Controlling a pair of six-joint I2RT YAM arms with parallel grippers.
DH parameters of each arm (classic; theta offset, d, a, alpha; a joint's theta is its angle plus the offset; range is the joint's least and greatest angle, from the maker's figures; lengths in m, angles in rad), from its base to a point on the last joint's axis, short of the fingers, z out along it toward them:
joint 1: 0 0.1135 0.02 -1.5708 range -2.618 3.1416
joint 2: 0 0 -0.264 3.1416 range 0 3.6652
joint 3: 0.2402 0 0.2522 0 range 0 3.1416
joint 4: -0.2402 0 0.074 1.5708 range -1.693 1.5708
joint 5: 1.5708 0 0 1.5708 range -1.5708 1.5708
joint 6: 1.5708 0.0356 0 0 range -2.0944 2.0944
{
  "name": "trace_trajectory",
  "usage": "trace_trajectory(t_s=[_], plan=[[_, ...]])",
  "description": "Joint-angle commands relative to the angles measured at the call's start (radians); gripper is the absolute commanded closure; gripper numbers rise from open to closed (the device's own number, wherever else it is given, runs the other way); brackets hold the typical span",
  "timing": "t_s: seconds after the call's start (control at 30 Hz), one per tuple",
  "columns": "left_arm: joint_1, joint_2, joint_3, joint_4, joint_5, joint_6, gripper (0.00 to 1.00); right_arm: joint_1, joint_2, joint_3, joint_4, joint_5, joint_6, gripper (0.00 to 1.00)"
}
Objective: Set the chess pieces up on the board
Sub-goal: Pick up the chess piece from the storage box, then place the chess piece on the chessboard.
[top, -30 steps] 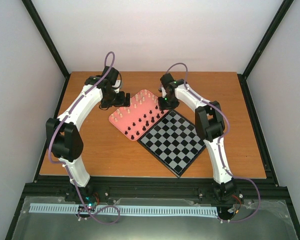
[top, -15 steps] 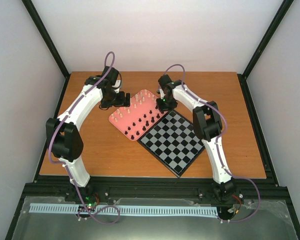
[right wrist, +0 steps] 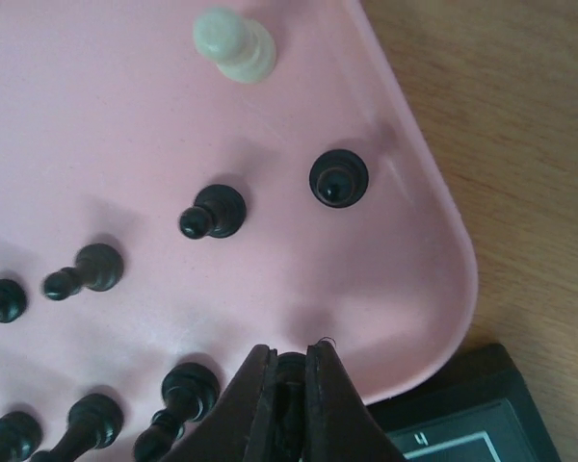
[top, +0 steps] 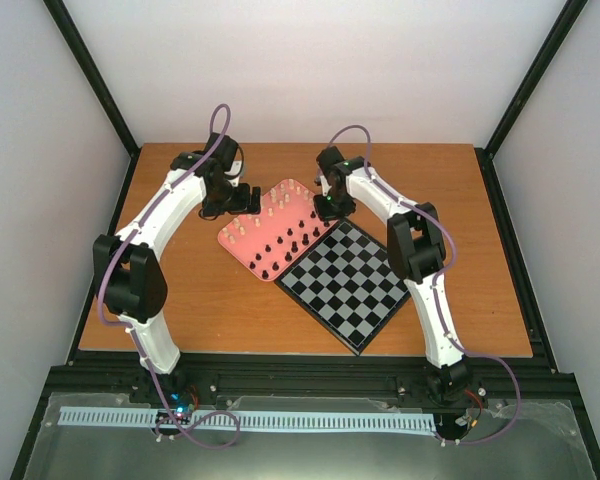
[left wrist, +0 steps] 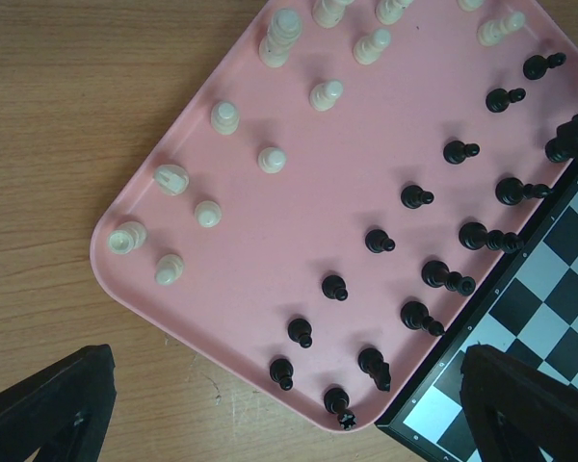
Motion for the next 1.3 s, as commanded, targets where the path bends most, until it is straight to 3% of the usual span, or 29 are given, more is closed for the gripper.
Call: trace_trajectory(t_s=[0.0, 0.2, 0.5, 0.8, 1.27], plan=[[0.006, 0.003, 0.015, 0.002, 0.006, -0.006, 0.00, 0.010, -0.108, 0.062, -0.019, 0.020, 0.009, 0.97], [0.006, -0.005, 0.010, 0.003, 0.003, -0.004, 0.00, 0.010, -0.247, -0.020, -0.012, 0.057, 0.031, 0.97], [0.006, -0.024, 0.002, 0.006, 0.009, -0.006, 0.00, -0.016, -0.646, -0.587, 0.037, 0.130, 0.117, 0.97], [0.005, -0.026, -0.003, 0.016, 0.034, -0.016, 0.00, -0.044, -0.945, -0.973, 0.073, 0.144, 0.229, 0.97], [0.005, -0.018, -0.005, 0.016, 0.030, -0.019, 0.00, -0.223, -0.984, -1.203, 0.215, 0.119, 0.231, 0.97]])
